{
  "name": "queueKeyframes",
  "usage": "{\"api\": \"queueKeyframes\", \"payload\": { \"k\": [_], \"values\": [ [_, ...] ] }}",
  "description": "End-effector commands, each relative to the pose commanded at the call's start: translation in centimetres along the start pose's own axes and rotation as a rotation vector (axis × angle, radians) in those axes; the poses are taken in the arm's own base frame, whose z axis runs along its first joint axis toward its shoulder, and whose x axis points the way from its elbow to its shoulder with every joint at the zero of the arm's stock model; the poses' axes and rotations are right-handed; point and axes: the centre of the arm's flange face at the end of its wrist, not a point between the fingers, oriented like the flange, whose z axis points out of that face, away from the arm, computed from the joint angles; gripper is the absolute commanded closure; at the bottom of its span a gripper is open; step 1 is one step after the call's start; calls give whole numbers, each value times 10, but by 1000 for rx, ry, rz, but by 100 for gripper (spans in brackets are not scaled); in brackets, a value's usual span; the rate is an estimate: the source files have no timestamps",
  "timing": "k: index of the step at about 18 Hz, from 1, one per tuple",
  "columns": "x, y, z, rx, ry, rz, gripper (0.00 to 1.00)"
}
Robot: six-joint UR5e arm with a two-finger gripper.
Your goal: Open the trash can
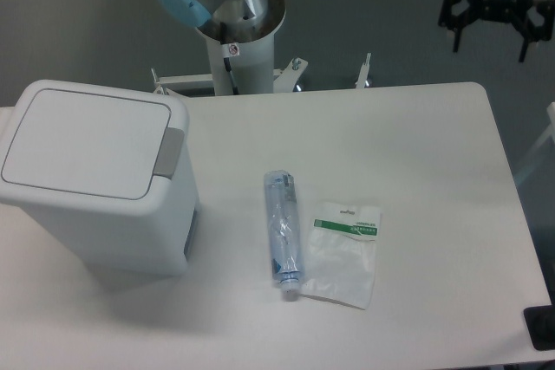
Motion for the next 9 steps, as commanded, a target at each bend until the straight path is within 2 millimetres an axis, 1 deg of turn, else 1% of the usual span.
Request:
{"api": "queueKeyframes", "payload": {
  "k": [5, 7, 9],
  "values": [
    [-2, 1, 5, -1, 4, -7, 0],
    [0, 2, 14, -2, 18, -14, 0],
    [1, 1, 17, 9, 17, -35, 0]
  ]
}}
